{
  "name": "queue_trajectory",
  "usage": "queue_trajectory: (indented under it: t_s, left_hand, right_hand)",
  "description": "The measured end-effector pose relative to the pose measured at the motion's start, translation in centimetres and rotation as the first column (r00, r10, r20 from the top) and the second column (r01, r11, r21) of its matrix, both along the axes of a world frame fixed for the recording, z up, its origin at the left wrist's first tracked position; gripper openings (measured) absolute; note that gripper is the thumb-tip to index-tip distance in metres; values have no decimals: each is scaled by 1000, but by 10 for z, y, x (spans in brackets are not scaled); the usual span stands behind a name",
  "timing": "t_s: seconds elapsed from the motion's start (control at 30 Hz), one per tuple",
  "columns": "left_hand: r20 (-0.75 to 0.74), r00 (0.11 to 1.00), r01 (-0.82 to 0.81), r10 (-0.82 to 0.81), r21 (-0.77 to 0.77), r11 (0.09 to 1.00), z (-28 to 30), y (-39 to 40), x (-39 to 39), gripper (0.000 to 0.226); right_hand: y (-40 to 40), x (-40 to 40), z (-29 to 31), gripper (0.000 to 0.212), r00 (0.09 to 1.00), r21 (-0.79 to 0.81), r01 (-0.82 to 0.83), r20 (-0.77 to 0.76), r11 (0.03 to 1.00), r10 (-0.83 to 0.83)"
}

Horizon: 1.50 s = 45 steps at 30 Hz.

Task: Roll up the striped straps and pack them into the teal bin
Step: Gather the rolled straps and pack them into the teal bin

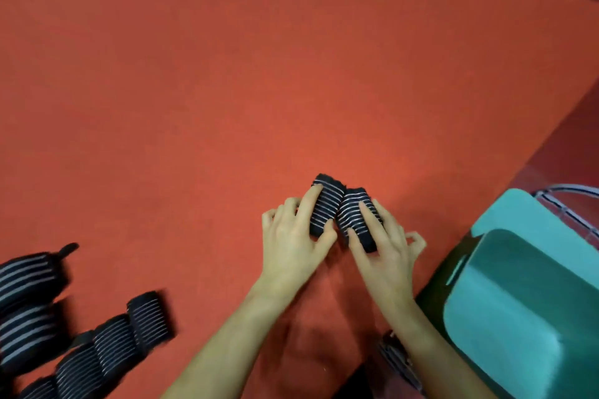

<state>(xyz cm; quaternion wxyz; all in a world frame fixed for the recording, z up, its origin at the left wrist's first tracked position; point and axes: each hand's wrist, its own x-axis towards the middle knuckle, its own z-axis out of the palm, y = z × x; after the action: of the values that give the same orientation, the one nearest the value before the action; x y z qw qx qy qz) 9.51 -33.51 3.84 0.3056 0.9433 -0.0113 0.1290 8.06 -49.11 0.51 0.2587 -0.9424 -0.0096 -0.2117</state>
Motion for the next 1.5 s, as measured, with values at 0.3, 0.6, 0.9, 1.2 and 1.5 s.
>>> queue_trajectory:
  t_s: [0.3,0.6,0.9,1.2,1.5]
  left_hand:
    - [-111,915,371,-389,-154,916,1,-166,1,59]
    - [-360,686,566,-633,-283,774,-47,-306,-33,56]
    - [-602,635,507,-485,-150,849,-138,-352,-35,58]
    - [-568,715,529,-408,57,847,-173,-364,-42,70]
    - [-640,605,639,-474,35,768,-171,-350,-46,75]
  right_hand:
    - [-123,-53,-4,43,914,144,402,-120,904,-388]
    - [-227,-104,-48,38,728,393,685,-411,614,-549]
    - [-265,-97,-119,45,648,428,743,-653,514,-393]
    - [-275,-102,-149,57,655,416,726,-660,548,-366]
    - [-264,-94,-159,59,593,333,770,-687,544,-420]
